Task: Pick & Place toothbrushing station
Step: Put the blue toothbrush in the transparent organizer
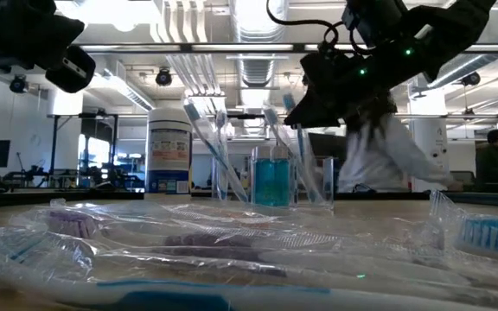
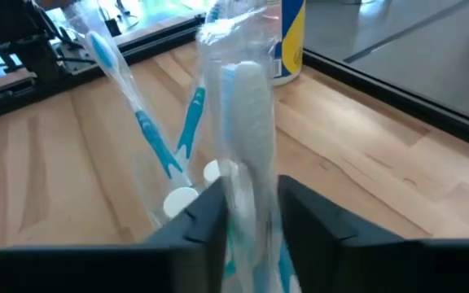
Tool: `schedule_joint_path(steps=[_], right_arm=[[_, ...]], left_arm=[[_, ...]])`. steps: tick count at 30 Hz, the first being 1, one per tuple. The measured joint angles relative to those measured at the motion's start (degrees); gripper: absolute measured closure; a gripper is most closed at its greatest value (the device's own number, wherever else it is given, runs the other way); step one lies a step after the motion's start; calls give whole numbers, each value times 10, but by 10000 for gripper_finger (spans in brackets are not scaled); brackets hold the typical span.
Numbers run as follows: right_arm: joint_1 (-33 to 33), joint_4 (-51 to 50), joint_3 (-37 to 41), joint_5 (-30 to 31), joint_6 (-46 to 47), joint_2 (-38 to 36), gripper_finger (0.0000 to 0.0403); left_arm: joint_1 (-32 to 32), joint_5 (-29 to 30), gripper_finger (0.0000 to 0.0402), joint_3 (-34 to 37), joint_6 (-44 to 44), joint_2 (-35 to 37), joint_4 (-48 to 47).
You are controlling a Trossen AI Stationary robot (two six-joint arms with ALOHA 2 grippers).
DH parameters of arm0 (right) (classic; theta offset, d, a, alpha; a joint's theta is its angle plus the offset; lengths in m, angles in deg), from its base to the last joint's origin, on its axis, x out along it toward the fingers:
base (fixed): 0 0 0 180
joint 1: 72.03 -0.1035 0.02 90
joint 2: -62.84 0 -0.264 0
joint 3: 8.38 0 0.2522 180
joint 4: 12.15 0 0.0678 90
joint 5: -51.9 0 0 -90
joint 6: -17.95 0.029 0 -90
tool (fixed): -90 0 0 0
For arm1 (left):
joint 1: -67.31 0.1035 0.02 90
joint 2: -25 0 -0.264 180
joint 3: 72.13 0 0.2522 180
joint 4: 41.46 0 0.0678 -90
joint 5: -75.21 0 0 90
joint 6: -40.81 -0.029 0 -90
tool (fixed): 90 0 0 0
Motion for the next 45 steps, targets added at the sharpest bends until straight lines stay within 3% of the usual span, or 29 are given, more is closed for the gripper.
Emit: schedule_joint_path(steps=[5,10,20,26,34,38,45], right_arm=[[0,-49,-9,-2,0,-38,232],[-6,-109,-14,-2,0,-110,193],[-74,-127,-11,9,-81,-268,184],[-150,-128,-2,78,-117,-314,184],[-238,-107,15,152,-96,-284,191],[-291,43,63,235,-142,-222,218],[-323,278,125,220,-193,-79,287]], left_arm=[[0,0,388,0,8,1,0],[0,0,388,-6,11,1,1],[1,1,392,-6,-42,13,-14],[1,2,389,-14,-60,32,-43],[1,5,394,-20,-59,56,-96],[1,42,395,-19,-62,64,-126],[1,62,391,-19,-88,66,-128]])
